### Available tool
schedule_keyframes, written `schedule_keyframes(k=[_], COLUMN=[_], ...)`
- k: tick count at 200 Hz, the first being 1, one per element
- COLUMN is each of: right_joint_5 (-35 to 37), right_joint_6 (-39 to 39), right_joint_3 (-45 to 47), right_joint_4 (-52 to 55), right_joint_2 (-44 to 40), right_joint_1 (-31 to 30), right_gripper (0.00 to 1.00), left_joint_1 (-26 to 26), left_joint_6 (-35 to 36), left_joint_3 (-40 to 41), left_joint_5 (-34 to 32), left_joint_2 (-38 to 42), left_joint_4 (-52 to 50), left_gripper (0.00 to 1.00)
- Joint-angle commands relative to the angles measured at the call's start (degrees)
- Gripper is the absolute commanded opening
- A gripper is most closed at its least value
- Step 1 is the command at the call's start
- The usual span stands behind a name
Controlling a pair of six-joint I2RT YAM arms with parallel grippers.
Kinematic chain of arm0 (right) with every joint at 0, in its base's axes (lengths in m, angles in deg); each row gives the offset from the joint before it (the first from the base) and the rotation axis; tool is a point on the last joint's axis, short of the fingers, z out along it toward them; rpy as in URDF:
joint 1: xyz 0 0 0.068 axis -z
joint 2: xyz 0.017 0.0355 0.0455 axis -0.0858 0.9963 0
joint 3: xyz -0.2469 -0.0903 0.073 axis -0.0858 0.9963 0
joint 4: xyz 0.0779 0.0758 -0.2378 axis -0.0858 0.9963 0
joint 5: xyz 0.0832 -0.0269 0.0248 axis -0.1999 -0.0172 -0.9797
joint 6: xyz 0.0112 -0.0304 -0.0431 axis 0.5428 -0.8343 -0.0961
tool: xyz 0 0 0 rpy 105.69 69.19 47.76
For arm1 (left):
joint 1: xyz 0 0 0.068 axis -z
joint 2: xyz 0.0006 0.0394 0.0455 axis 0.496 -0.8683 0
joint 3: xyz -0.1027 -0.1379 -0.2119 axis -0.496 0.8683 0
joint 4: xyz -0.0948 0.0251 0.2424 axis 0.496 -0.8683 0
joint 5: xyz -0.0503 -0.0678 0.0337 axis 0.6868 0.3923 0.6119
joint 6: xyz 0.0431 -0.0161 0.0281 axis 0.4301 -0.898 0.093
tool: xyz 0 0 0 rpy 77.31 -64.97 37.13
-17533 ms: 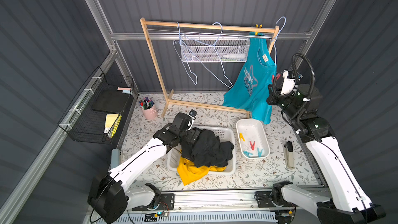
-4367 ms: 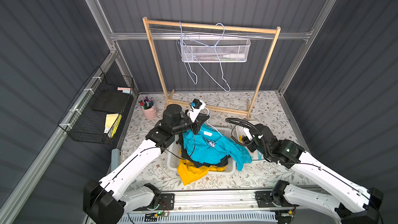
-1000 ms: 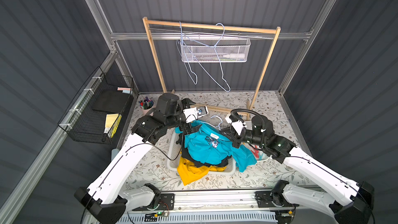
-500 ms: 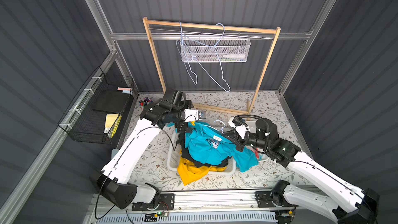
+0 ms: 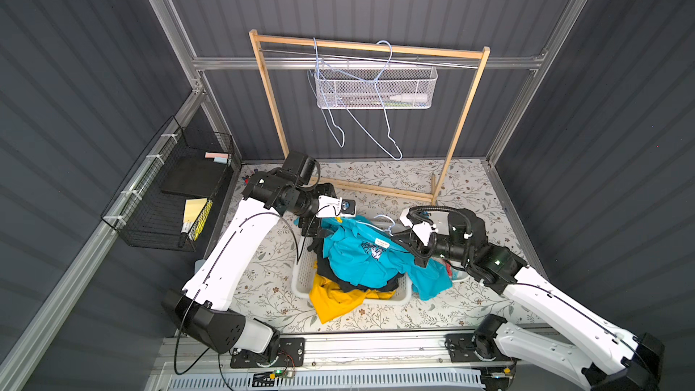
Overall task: Remove the clothespins securing t-shirts to the hanger
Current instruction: Remove the clothespin from the hanger.
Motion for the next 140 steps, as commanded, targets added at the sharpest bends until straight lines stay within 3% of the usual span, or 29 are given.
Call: schedule_keyframes(k=[1, 50, 74, 92, 140], right_joint_5=[-1.52, -1.72, -1.66, -1.6, -1.63], right_joint_6=[-0.85, -1.16, -1.33, -1.33, -1.3], right_joint_3=[0.25, 0.34, 0.42, 0.39, 0.6], right_joint_4=[0.22, 0.39, 0.35, 0.39, 0.35], right_joint_2=[0.17, -0.09, 0.24, 0.26, 0.34], right_joint_1=[0.37, 0.37, 0.4, 0.41, 0.43], right_gripper=[0.0, 0.0, 0.0, 0.0, 0.0], left_joint_1=[-0.29, -0.29, -0.29, -0.29, -0.35], left_joint_6=[2.43, 3.26, 3.62, 3.37, 2.03], left_joint_3=[0.97, 1.99, 1.64, 2.64, 4.81], left_joint_5=[2.59, 1.49, 2.4, 1.27, 1.62], left_joint_2=[0.4, -0.13, -0.8, -0.91, 0.28], left_joint_4=[-0.64, 2.26, 2.16, 3.14, 6.82], left_gripper=[0.93, 0.91, 0.83, 0.72, 0.63])
